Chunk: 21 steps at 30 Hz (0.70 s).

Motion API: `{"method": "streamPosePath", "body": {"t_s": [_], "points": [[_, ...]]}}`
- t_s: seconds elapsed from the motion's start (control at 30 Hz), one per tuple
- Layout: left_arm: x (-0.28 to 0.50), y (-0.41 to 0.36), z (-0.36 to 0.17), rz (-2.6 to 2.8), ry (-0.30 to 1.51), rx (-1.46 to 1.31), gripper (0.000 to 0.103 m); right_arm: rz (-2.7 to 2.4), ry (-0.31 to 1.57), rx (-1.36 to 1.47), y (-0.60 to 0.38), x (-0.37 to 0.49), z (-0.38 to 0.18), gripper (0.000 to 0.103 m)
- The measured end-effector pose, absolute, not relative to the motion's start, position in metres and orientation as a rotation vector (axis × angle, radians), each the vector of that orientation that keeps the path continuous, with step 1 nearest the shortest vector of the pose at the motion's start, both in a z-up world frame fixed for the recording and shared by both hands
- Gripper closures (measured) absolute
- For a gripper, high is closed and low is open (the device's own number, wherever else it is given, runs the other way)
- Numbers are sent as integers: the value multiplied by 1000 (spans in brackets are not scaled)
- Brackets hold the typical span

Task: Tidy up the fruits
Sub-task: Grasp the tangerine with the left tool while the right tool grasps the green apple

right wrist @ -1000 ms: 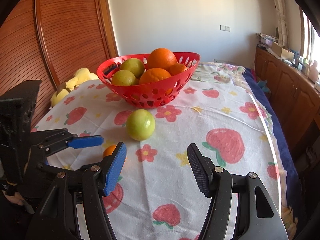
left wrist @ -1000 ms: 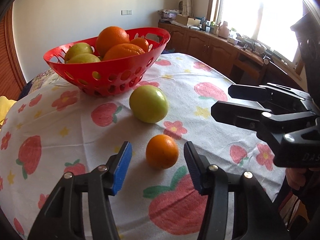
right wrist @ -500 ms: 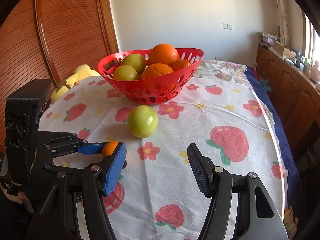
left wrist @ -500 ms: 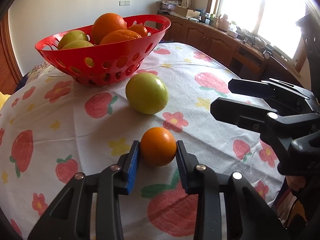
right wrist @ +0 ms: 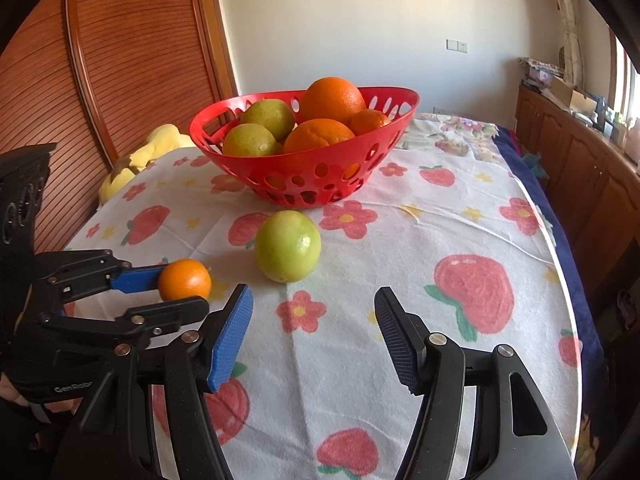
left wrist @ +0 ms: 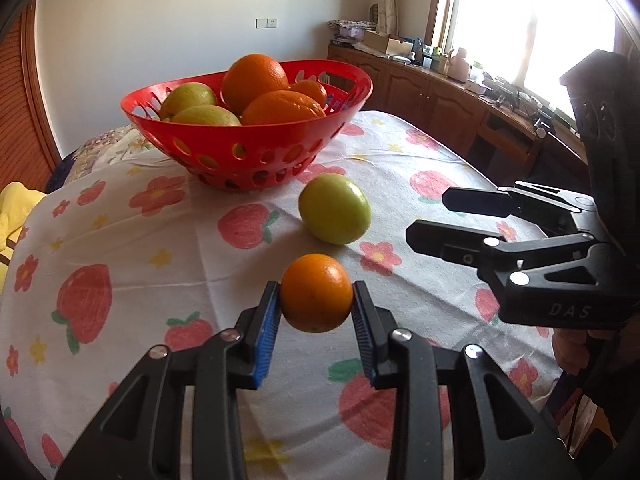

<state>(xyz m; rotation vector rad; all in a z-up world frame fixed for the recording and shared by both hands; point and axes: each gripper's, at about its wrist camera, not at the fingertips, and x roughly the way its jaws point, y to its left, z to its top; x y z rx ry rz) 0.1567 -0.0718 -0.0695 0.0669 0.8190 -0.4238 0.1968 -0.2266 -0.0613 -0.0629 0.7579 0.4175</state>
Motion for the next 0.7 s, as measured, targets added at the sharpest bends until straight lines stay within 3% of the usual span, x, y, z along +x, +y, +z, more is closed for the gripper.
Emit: {"method": "streamPosePath", "body": {"t_s": [0.7], "points": [[154,-43,-57,-367,768,28,70,459,854,-130,-178,258,-79,38]]}}
